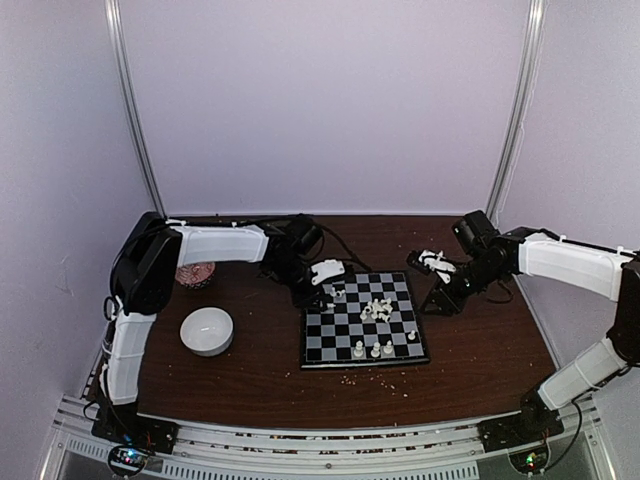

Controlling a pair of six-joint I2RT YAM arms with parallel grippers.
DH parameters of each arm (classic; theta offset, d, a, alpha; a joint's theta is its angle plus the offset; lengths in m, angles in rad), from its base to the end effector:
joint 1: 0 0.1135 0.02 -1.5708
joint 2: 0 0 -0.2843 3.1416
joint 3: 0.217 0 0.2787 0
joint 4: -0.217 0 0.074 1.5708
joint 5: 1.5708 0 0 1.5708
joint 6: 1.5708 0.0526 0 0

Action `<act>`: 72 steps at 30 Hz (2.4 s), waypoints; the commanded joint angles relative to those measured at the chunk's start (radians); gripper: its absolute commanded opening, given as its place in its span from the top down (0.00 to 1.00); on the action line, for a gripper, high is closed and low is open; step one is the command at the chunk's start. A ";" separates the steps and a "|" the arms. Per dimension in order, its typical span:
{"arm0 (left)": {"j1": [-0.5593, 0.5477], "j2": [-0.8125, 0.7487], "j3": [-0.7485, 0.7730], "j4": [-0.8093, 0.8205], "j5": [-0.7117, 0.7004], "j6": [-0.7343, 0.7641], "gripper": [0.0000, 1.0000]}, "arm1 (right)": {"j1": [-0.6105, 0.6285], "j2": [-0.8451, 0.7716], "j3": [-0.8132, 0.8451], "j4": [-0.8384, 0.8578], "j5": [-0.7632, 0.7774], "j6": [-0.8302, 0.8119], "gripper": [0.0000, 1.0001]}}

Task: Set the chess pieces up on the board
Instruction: Pick up the bishop from the chessboard, then pass from the left arm to the right

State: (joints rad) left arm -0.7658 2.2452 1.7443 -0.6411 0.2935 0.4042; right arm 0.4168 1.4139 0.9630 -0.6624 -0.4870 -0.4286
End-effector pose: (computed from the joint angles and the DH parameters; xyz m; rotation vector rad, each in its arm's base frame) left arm 0.3620 -0.3692 0.1444 1.5804 2.2270 -0.5037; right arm 0.2643 0.1439 0.2216 -1.2094 2.3203 0.6453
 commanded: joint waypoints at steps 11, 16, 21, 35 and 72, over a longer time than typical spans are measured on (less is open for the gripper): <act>0.011 -0.441 -0.473 0.592 0.232 -0.522 0.84 | -0.048 0.124 0.376 -0.129 -0.359 0.239 0.31; -0.020 -0.493 -0.514 0.673 0.197 -0.583 0.83 | -0.048 0.161 0.421 -0.050 -0.483 0.371 0.00; -0.049 -0.500 -0.533 0.742 0.173 -0.629 0.83 | -0.031 0.220 0.423 0.043 -0.641 0.532 0.09; -0.062 -0.418 -0.460 0.839 0.233 -0.685 0.83 | 0.044 0.357 0.419 0.229 -0.741 0.750 0.48; -0.069 -0.380 -0.407 0.825 0.198 -0.681 0.82 | 0.065 0.381 0.353 0.409 -0.776 0.911 0.76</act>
State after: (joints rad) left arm -0.8333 1.8610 1.3041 0.1333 0.5152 -0.2790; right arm 0.4763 1.8091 1.3304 -0.2684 -1.2560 0.4812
